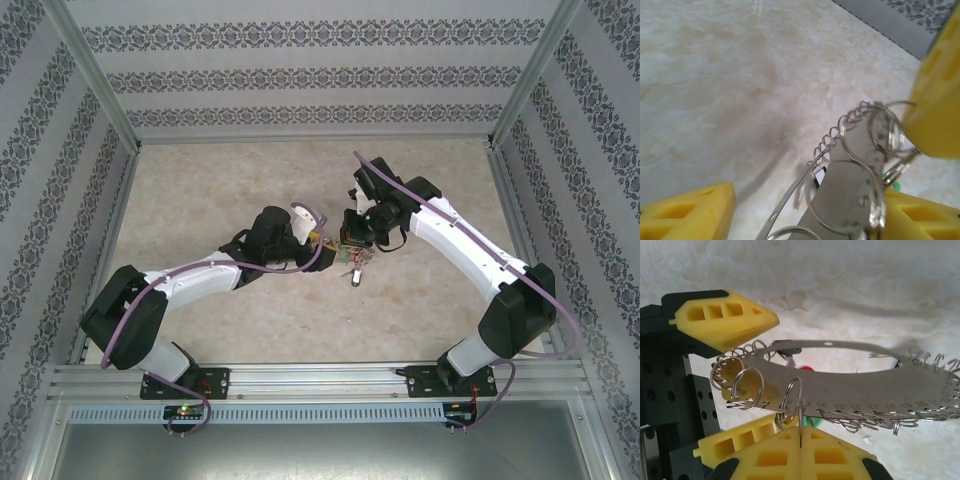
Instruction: Put the keys on the keyring
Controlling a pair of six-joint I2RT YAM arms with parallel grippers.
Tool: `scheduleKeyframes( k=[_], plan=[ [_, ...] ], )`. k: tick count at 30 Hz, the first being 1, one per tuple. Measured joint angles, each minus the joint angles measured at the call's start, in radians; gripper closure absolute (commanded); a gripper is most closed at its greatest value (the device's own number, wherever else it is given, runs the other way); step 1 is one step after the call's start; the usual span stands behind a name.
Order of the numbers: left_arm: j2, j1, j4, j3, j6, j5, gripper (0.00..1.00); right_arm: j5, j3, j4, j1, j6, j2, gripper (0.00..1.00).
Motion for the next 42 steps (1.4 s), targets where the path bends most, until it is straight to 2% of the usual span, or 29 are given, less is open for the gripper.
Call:
scheduleKeyframes(
  k=[12,16,20,23,29,34,37,42],
  plan=[
    [0.001,-0.011,-0.063,0.03,-0.001,-0.202,0.33,-0.013,0.0,0.039,-0.004,0.051,0.007,1.0],
    [0.001,-0.011,-0.089,0.036,-0.001,-0.274,0.33,-0.057,-0.014,0.047,-0.016,0.087,0.008,1.0],
    [-0.001,-0.011,-0.085,0.034,0.001,-0.291,0.29,-0.107,-0.044,0.055,-0.045,0.13,0.008,1.0],
    [-0.046,-0.008,-0.037,-0.023,0.033,-0.278,0.25,-0.143,-0.077,0.074,-0.082,0.181,0.004,1.0],
    [-0.175,0.056,-0.029,-0.078,0.08,-0.175,0.25,-0.182,-0.165,0.14,-0.134,0.296,-0.045,1.0],
    [-0.193,0.067,-0.008,-0.078,0.051,-0.056,0.39,-0.187,-0.215,0.19,-0.135,0.367,-0.088,1.0],
    [-0.161,0.051,0.033,-0.079,0.017,0.006,0.41,-0.187,-0.224,0.205,-0.135,0.388,-0.098,1.0],
    [-0.123,-0.023,0.081,-0.079,-0.044,0.032,0.45,-0.187,-0.243,0.224,-0.135,0.419,-0.109,1.0]
  ],
)
